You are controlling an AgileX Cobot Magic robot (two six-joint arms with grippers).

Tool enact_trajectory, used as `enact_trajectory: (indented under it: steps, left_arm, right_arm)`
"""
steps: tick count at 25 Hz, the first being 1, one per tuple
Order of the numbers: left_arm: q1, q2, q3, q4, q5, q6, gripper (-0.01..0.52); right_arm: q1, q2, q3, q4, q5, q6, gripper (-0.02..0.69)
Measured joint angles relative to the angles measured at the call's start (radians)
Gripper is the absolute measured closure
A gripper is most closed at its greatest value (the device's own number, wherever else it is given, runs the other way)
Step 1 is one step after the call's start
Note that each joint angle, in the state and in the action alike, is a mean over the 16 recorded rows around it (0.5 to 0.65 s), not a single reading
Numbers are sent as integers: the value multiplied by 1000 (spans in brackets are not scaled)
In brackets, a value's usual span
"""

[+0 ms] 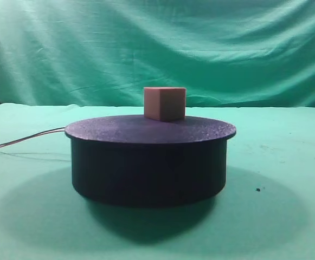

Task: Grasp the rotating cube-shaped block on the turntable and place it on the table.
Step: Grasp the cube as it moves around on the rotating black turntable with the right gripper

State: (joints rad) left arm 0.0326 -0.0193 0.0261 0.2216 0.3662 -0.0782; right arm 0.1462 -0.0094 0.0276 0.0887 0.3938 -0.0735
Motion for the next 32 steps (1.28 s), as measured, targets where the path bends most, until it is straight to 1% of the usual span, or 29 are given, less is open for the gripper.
enact_trajectory:
  steps: [13,16,23,26,29,32]
  left_arm:
    - [0,0,0,0,0,0,514]
    - [0,0,0,0,0,0,514]
    - [0,0,0,0,0,0,514]
    - [0,0,0,0,0,0,514]
    - [0,0,0,0,0,0,514]
    - [0,0,0,0,0,0,514]
  right_arm:
    - [0,0,0,-4,-17,-2,665]
    - [0,0,1,11,-72,7,665]
    - [0,1,-10,91,-284,46,665]
    - [0,20,-45,130,-338,45,665]
    - [0,70,-102,169,-332,37,665]
    - [0,152,-172,192,-258,17,665]
